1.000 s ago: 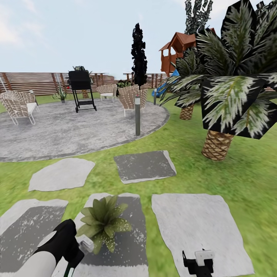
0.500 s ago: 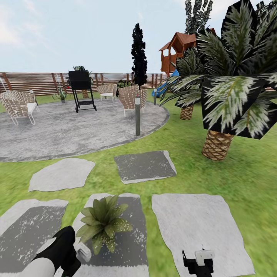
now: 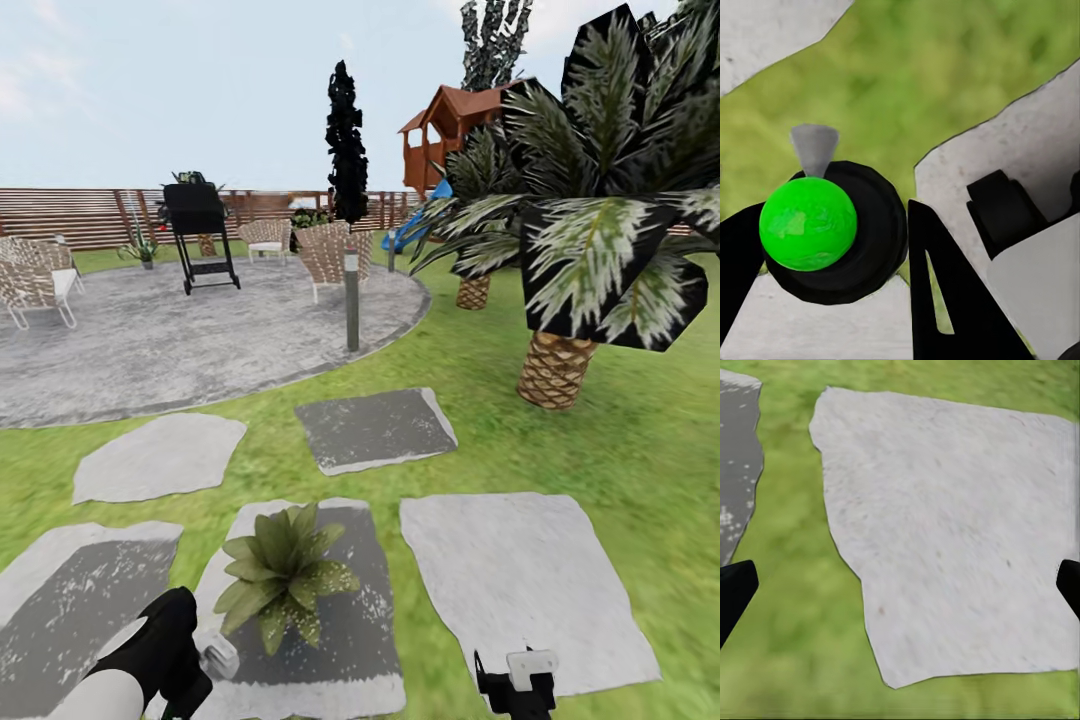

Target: Pick up the pesticide atomizer in the garden and spray insectifuge to fully cover both potted plants in the garden.

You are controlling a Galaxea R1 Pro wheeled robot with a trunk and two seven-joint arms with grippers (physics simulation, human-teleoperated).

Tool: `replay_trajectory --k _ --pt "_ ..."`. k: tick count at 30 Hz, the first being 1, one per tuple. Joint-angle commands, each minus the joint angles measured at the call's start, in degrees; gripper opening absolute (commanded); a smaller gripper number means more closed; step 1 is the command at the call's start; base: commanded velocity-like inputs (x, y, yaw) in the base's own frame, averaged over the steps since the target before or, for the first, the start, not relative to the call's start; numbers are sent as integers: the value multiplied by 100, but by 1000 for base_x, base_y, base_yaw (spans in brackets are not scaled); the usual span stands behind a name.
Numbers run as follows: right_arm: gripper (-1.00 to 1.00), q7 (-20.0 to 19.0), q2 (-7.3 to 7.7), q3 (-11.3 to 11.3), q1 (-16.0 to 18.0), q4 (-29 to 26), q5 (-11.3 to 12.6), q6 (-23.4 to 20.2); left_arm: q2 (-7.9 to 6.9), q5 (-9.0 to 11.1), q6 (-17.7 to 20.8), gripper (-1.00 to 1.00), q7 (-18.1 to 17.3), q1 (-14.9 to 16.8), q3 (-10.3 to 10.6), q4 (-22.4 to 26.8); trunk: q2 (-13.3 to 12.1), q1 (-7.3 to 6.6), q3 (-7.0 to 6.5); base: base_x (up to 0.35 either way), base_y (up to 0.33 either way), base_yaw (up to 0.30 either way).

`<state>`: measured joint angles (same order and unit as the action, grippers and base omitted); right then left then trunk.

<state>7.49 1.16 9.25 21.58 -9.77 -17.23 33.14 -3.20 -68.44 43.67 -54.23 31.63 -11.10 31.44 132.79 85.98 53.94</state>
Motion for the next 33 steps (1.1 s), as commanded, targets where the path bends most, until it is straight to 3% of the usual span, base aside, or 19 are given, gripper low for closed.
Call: replay_trajectory --k 1,10,19,24,26,30,33 --pt "100 34 -1 26 6 8 -61 17 3 -38 20 -100 -43 1 -29 21 2 -2 5 -16 301 -295" --pt "100 34 -1 25 8 10 -62 17 55 -38 11 -100 -43 1 -24 39 2 -2 5 -2 105 -294" --pt "100 34 -2 26 9 6 -61 17 63 -21 27 -100 -40 39 -31 92 2 -2 5 0 1 -38" --pt "100 34 -1 32 6 2 -61 17 122 -57 3 -100 -120 235 19 122 2 -2 5 0 0 0" --pt "100 34 0 29 6 6 -68 13 65 -91 22 -100 -127 363 145 136 2 -2 5 0 0 0" --pt "100 34 -1 28 6 6 -70 9 24 -112 25 -100 -198 617 167 135 2 -2 5 0 0 0" --pt "100 34 -1 32 9 2 -70 10 -44 -439 19 -100 -631 697 170 140 2 -2 5 0 0 0"
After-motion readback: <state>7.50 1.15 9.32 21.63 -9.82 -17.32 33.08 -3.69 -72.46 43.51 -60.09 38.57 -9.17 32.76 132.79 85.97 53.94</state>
